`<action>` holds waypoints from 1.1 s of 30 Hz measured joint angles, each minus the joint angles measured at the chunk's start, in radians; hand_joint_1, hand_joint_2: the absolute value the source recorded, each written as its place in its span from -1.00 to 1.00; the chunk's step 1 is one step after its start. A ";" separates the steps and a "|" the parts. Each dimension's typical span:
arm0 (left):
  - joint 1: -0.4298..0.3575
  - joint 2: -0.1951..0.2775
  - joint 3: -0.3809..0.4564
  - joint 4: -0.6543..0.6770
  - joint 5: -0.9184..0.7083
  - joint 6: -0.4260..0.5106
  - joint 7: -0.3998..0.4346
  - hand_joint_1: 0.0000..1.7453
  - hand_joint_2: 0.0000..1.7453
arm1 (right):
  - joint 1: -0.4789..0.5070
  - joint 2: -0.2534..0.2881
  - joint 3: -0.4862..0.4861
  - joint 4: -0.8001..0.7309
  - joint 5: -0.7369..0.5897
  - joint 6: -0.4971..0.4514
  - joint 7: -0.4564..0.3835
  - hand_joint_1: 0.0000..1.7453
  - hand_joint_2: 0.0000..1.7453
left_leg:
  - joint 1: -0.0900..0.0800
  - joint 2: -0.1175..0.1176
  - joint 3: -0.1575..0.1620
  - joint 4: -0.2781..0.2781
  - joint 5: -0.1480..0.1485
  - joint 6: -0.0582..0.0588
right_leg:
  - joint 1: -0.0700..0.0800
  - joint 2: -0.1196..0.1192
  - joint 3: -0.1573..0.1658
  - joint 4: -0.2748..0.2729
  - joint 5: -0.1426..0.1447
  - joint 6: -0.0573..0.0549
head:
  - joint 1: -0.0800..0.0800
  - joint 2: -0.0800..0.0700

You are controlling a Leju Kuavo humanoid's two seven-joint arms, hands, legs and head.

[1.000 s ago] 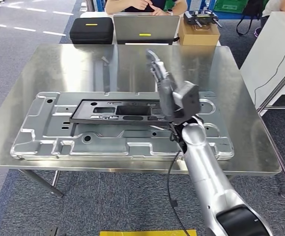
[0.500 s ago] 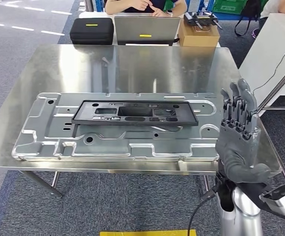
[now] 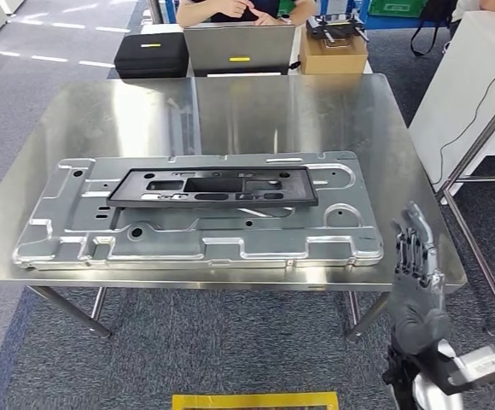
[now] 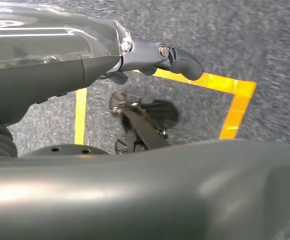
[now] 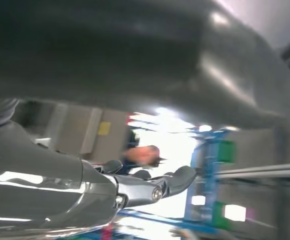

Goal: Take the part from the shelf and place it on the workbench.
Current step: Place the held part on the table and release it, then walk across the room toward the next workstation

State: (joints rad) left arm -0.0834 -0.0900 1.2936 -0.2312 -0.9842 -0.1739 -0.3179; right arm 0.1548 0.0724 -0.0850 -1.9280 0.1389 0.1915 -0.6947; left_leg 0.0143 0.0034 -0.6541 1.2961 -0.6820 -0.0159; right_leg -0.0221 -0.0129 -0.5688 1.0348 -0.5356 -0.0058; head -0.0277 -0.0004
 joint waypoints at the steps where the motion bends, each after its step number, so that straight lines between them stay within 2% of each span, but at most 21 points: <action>1: 0.001 0.000 0.001 0.000 0.000 0.000 0.000 -1.00 -1.00 | 0.008 -0.008 -0.007 0.031 0.009 -0.009 0.002 -1.00 -1.00 | -0.001 0.000 0.024 -0.017 0.014 0.005 | 0.003 -0.001 -0.007 0.000 0.006 0.000 | 0.000 0.000; 4: 0.000 0.001 0.004 0.000 -0.002 0.000 -0.004 -1.00 -1.00 | 0.006 -0.013 -0.042 0.164 0.073 -0.004 0.039 -1.00 -1.00 | -0.013 -0.003 0.157 -0.210 0.082 0.032 | 0.008 -0.001 -0.020 0.001 0.021 0.005 | 0.000 0.000; 6: -0.002 0.002 0.005 0.000 -0.007 -0.001 -0.007 -1.00 -1.00 | -0.018 -0.012 -0.081 0.305 0.125 -0.009 0.078 -1.00 -1.00 | -0.023 -0.006 0.203 -0.293 0.096 0.043 | 0.007 -0.001 -0.026 0.000 0.034 0.017 | 0.000 0.000; 8: -0.003 0.003 0.005 0.000 -0.015 -0.003 -0.009 -1.00 -1.00 | -0.062 -0.013 -0.131 0.481 0.167 -0.034 0.091 -1.00 -1.00 | -0.026 -0.005 0.198 -0.305 0.103 0.046 | 0.006 0.000 -0.031 -0.003 0.048 0.032 | 0.000 0.000; 10: -0.004 0.002 0.005 0.000 -0.023 -0.004 -0.010 -1.00 -1.00 | -0.110 -0.022 -0.197 0.676 0.210 -0.073 0.091 -1.00 -1.00 | -0.021 -0.002 0.183 -0.314 0.123 0.056 | 0.007 0.005 -0.043 0.013 0.025 0.042 | 0.001 0.000; 13: -0.005 0.002 0.004 0.000 -0.032 -0.009 -0.012 -1.00 -1.00 | -0.170 -0.046 -0.297 0.951 0.271 -0.134 0.096 -1.00 -1.00 | -0.020 0.003 0.147 -0.316 0.154 0.071 | 0.005 0.010 -0.083 0.148 -0.103 0.050 | 0.003 0.000; 14: -0.004 0.002 0.004 0.000 -0.034 -0.011 -0.014 -1.00 -1.00 | -0.184 -0.053 -0.325 1.030 0.289 -0.154 0.104 -1.00 -1.00 | -0.021 0.004 0.135 -0.315 0.162 0.073 | 0.005 0.011 -0.093 0.205 -0.130 0.053 | 0.004 0.000; 15: -0.004 0.002 0.004 0.000 -0.036 -0.014 -0.015 -1.00 -1.00 | -0.194 -0.060 -0.350 1.104 0.306 -0.176 0.116 -1.00 -1.00 | -0.022 0.006 0.122 -0.312 0.169 0.073 | 0.005 0.011 -0.092 0.241 -0.134 0.056 | 0.004 0.000; 16: -0.004 0.002 0.004 0.000 -0.038 -0.016 -0.017 -1.00 -1.00 | -0.203 -0.067 -0.373 1.174 0.322 -0.198 0.132 -1.00 -1.00 | -0.022 0.007 0.110 -0.307 0.176 0.072 | 0.004 0.011 -0.077 0.248 -0.117 0.059 | 0.004 0.000; 17: -0.004 0.002 0.004 0.000 -0.040 -0.019 -0.019 -1.00 -1.00 | -0.209 -0.075 -0.394 1.240 0.335 -0.220 0.149 -1.00 -1.00 | -0.022 0.008 0.097 -0.300 0.180 0.070 | 0.003 0.010 -0.045 0.218 -0.087 0.061 | 0.004 0.000; 19: -0.005 0.001 0.003 0.000 -0.045 -0.023 -0.020 -1.00 -1.00 | -0.217 -0.091 -0.434 1.351 0.353 -0.254 0.179 -1.00 -1.00 | -0.023 0.009 0.074 -0.281 0.184 0.065 | 0.003 0.009 0.047 0.090 -0.046 0.062 | 0.004 0.000; 20: -0.005 0.001 0.003 0.000 -0.046 -0.025 -0.021 -1.00 -1.00 | -0.220 -0.097 -0.452 1.398 0.361 -0.267 0.191 -1.00 -1.00 | -0.025 0.009 0.065 -0.271 0.186 0.062 | 0.004 0.009 0.085 0.031 -0.045 0.058 | 0.003 0.000; 22: -0.005 0.001 0.003 0.000 -0.048 -0.026 -0.020 -1.00 -1.00 | -0.223 -0.106 -0.481 1.474 0.375 -0.280 0.212 -1.00 -1.00 | -0.027 0.010 0.054 -0.260 0.194 0.051 | 0.007 0.010 0.115 -0.028 -0.059 0.050 | 0.003 0.000; 24: -0.005 0.001 0.003 0.000 -0.048 -0.024 -0.020 -1.00 -1.00 | -0.221 -0.110 -0.502 1.530 0.390 -0.289 0.233 -1.00 -1.00 | -0.027 0.010 0.045 -0.255 0.196 0.037 | 0.004 0.009 0.107 -0.034 -0.057 0.038 | 0.002 0.000; 25: -0.004 0.001 0.003 0.000 -0.048 -0.024 -0.019 -1.00 -1.00 | -0.219 -0.111 -0.511 1.552 0.396 -0.291 0.243 -1.00 -1.00 | -0.026 0.009 0.040 -0.245 0.178 0.029 | 0.001 0.008 0.100 -0.035 -0.052 0.028 | 0.002 0.000; 26: -0.003 0.001 0.003 0.000 -0.048 -0.023 -0.018 -1.00 -1.00 | -0.216 -0.112 -0.519 1.570 0.404 -0.293 0.254 -1.00 -1.00 | -0.024 0.008 0.032 -0.219 0.143 0.021 | -0.001 0.007 0.091 -0.036 -0.044 0.018 | 0.002 0.000; 28: -0.002 0.001 0.003 0.000 -0.047 -0.023 -0.017 -1.00 -1.00 | -0.210 -0.112 -0.535 1.599 0.417 -0.295 0.277 -1.00 -1.00 | -0.017 0.007 0.009 -0.115 0.045 0.009 | 0.000 0.003 0.066 -0.035 -0.027 0.005 | 0.001 0.000; 29: -0.002 0.001 0.003 0.000 -0.048 -0.023 -0.016 -1.00 -1.00 | -0.206 -0.112 -0.541 1.609 0.421 -0.296 0.287 -1.00 -1.00 | -0.014 0.007 -0.001 -0.054 0.010 0.005 | 0.001 0.001 0.052 -0.033 -0.018 0.003 | 0.001 0.000; 30: -0.002 0.001 0.003 0.000 -0.048 -0.023 -0.016 -1.00 -1.00 | -0.203 -0.112 -0.546 1.618 0.424 -0.298 0.293 -1.00 -1.00 | -0.013 0.007 -0.002 -0.010 -0.002 0.004 | 0.002 -0.001 0.038 -0.029 -0.009 0.003 | 0.001 0.000; 31: -0.002 0.001 0.003 0.000 -0.048 -0.023 -0.016 -1.00 -1.00 | -0.201 -0.112 -0.550 1.626 0.426 -0.300 0.296 -1.00 -1.00 | -0.011 0.007 0.011 0.005 0.009 0.004 | 0.002 -0.002 0.022 -0.025 0.000 0.003 | 0.002 0.000; 33: -0.003 0.001 0.003 0.000 -0.048 -0.023 -0.016 -1.00 -1.00 | -0.201 -0.112 -0.558 1.637 0.434 -0.304 0.308 -1.00 -1.00 | -0.011 0.006 0.084 -0.069 0.066 0.010 | 0.003 -0.002 -0.007 -0.014 0.015 0.006 | 0.002 0.000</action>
State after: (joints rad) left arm -0.0860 -0.0889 1.2963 -0.2316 -1.0320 -0.1968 -0.3334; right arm -0.0462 -0.0396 -0.6427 -0.2905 0.5728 -0.1124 -0.3865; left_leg 0.0030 0.0092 -0.5704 1.2273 -0.6161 -0.0057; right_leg -0.0194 -0.0144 -0.5756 1.0204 -0.5207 0.0006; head -0.0260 -0.0004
